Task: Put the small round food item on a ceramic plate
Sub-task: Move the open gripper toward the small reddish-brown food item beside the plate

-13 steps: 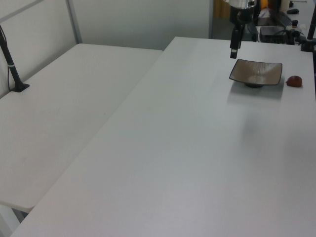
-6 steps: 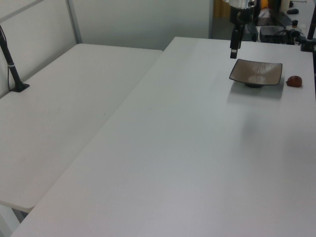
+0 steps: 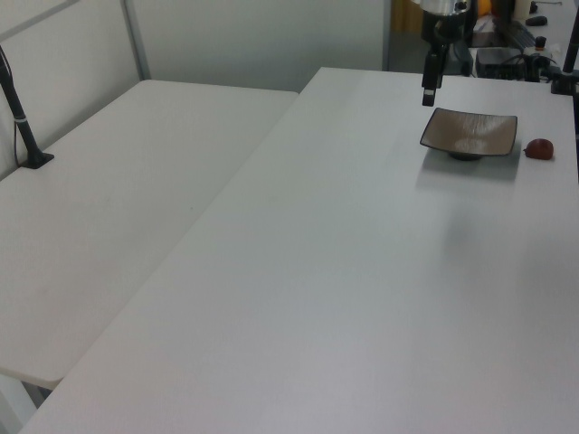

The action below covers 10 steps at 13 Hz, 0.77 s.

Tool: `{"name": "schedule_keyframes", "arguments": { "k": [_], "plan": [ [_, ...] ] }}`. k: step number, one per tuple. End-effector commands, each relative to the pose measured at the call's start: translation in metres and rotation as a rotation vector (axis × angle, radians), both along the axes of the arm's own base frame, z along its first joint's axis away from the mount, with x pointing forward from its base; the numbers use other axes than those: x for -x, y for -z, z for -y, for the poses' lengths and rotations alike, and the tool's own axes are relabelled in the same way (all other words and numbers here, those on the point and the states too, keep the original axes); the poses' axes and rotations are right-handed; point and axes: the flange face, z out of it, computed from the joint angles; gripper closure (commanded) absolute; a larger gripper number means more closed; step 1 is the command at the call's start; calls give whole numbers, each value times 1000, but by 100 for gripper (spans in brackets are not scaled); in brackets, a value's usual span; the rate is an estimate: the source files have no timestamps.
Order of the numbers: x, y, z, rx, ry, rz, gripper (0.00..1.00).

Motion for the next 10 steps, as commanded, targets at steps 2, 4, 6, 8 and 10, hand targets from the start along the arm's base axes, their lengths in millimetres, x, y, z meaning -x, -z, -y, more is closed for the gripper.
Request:
{"name": "schedule_keyframes", "arguments": {
  "k": [2,4,6,8,10],
  "plan": [
    [2,-6,15,17,27,-2,0],
    [6,-9,34,34,53,-5,0],
    [12,-5,58,47,65,-19,0],
    [24,1,83,70,18,-40,0],
    [38,8,105,89,-22,-71,0]
  ]
}}
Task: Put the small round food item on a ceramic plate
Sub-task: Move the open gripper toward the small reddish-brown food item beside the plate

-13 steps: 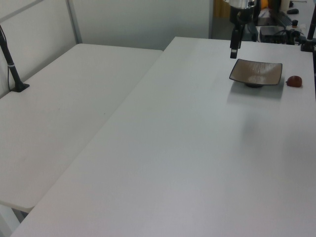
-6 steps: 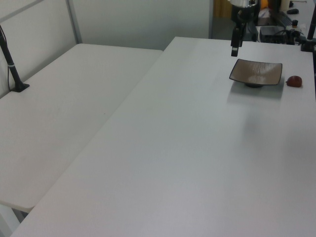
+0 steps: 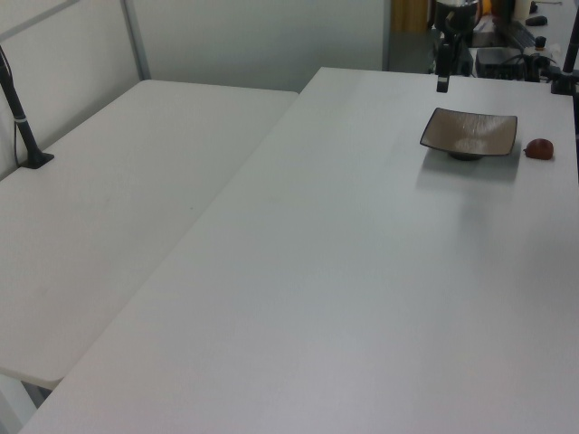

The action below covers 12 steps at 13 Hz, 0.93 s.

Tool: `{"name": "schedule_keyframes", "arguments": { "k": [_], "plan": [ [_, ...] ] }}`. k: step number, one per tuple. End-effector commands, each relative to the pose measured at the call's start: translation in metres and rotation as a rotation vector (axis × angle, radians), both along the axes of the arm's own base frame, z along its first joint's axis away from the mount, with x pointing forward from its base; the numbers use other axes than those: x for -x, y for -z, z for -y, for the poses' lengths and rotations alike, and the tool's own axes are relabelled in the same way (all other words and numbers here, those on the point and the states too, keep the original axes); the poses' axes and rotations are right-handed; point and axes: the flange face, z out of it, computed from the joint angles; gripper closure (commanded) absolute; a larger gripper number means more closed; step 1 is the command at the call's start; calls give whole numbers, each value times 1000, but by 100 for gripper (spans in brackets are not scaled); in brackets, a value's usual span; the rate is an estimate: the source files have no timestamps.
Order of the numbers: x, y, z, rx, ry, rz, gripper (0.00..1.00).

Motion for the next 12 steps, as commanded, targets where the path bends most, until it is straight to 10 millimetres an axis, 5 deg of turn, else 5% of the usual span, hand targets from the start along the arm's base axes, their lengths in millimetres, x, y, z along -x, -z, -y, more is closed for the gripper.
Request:
{"name": "schedule_keyframes", "arguments": {
  "k": [1,3,8,12],
  "plan": [
    [34,9,35,36,-80,-75,0],
    [45,21,47,49,-86,-124,0],
    [76,91,76,79,-94,-278,0],
    [96,113,117,80,-54,-309,0]
  ]
}}
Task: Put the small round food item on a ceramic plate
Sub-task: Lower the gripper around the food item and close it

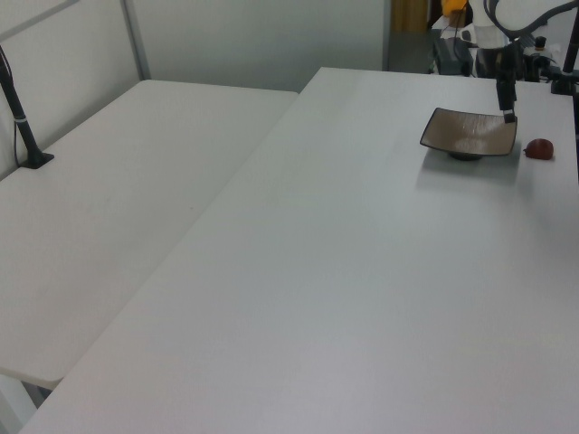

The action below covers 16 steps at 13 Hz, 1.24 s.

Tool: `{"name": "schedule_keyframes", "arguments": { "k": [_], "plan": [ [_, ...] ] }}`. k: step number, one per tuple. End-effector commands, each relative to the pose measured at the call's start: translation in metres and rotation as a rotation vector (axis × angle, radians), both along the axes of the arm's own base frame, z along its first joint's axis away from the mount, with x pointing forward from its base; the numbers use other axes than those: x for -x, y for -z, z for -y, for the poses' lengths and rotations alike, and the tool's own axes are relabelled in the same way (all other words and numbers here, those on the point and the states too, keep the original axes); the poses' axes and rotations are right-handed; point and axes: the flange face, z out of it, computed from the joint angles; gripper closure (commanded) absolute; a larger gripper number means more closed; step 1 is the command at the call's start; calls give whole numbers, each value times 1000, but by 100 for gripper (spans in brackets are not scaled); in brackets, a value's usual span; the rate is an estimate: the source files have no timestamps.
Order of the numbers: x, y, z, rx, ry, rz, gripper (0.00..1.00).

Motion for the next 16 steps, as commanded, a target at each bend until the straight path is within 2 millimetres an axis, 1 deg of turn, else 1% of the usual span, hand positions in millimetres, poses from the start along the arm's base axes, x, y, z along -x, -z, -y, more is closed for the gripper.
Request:
{"name": "schedule_keyframes", "arguments": {
  "k": [1,2,3,4,6,8,9,12,14,16],
  "plan": [
    [23,14,38,-2,-2,16,0],
    [28,19,54,-7,4,36,0],
    [34,26,65,-11,9,50,0],
    [44,39,81,-17,16,72,0],
    [53,57,88,-32,-17,75,0],
    [69,75,109,-45,-21,83,0],
    [73,79,117,-46,-33,91,0],
    [69,103,117,-38,-46,79,0],
    [69,109,118,-39,-46,66,0],
    [65,120,119,-30,-54,69,3]
  ]
}}
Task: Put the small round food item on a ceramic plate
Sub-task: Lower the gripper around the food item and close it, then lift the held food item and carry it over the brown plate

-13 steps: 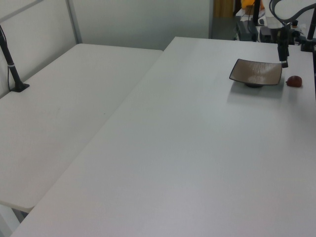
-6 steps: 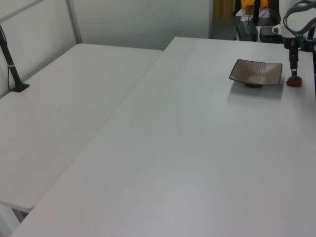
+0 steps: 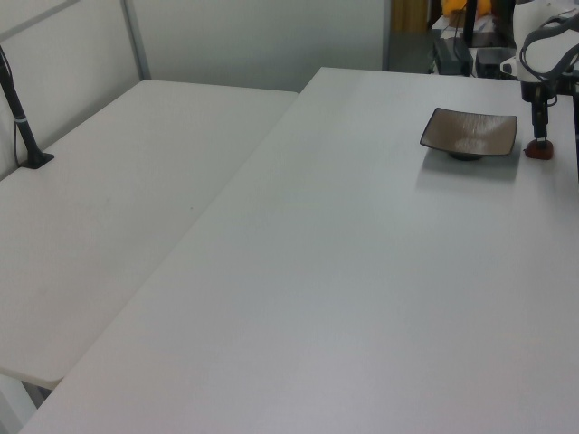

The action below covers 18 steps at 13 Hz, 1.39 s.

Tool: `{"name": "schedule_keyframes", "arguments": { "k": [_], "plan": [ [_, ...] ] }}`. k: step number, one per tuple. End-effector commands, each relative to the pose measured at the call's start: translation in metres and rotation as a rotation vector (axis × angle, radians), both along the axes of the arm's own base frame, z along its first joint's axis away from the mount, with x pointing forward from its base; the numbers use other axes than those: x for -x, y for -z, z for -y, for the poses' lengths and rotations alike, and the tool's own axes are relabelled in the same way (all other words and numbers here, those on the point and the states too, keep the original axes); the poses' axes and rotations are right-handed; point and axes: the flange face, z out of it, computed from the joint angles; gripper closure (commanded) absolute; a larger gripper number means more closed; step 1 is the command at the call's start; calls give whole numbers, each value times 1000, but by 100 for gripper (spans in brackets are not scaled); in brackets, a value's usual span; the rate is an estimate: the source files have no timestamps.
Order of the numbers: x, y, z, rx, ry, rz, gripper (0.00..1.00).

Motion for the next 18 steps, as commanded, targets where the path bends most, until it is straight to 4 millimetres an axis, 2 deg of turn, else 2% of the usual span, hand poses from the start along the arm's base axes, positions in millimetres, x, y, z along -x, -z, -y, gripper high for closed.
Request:
{"name": "schedule_keyframes", "arguments": {
  "k": [1,3,5,7,8,9,11,15,18],
  "plan": [
    [-3,16,1,19,-36,5,3],
    [-3,16,1,19,-36,7,6],
    [-3,19,1,16,-36,-4,20],
    [-1,21,1,2,-60,-14,47],
    [1,24,0,-14,-78,-31,69],
    [2,24,0,-22,-77,-45,78],
    [3,22,0,-26,-75,-52,82],
    [6,13,1,-40,-61,-75,81],
    [1,-26,9,-50,-45,-77,79]
  ]
}}
